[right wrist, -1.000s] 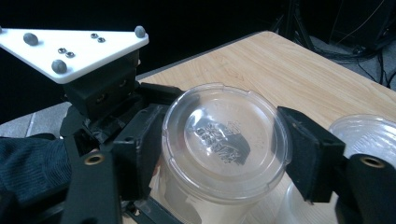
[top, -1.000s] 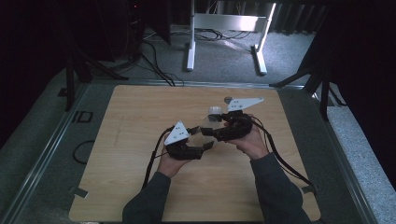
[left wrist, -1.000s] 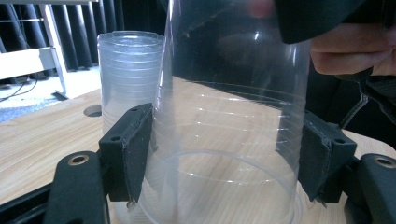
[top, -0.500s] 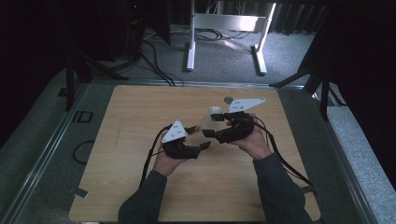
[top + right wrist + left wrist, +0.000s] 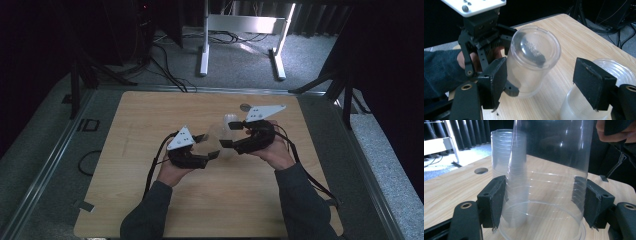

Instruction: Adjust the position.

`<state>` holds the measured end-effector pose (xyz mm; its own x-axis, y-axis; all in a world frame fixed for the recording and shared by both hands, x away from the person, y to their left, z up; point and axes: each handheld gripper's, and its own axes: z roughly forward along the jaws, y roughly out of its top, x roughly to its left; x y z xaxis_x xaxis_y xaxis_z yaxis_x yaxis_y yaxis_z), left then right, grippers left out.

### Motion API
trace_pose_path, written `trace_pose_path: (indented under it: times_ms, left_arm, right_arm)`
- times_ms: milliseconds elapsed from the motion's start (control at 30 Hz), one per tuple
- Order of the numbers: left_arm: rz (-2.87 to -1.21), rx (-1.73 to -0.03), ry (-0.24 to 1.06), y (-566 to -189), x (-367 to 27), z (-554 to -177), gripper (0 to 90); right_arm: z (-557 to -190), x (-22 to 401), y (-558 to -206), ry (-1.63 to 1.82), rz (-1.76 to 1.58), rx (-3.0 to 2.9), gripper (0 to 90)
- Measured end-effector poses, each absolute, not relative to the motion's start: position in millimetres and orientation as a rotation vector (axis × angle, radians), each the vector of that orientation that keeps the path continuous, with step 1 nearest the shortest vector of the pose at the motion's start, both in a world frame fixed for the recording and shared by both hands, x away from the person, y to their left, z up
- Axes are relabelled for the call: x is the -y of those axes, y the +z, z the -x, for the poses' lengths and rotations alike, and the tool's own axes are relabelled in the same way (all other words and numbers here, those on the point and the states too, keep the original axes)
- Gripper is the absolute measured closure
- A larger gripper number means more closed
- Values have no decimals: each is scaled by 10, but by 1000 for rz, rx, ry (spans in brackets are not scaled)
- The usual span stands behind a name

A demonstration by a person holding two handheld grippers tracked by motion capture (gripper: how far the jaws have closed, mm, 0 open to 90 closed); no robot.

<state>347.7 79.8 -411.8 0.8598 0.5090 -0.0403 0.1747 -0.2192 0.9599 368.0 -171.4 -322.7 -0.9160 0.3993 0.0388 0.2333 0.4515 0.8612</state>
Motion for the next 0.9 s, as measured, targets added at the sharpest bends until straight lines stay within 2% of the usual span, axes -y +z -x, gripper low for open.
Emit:
trace_pose_path:
  times_ms: [200,600,900]
  left_arm:
    - [-1824,-509,326,-4093,-838,-3481,286]
    - [-1896,-499,322,-4055,-903,-3492,287]
    - [-1966,-471,317,-4029,-905,-3497,287]
  right_arm:
    - [-3667,1729,-3215,1422,-528,-2536,280]
    - [-3651,1803,-3152,1329,-475,-2593,375]
    - [-3634,1834,-3136,1231,-450,-2639,398]
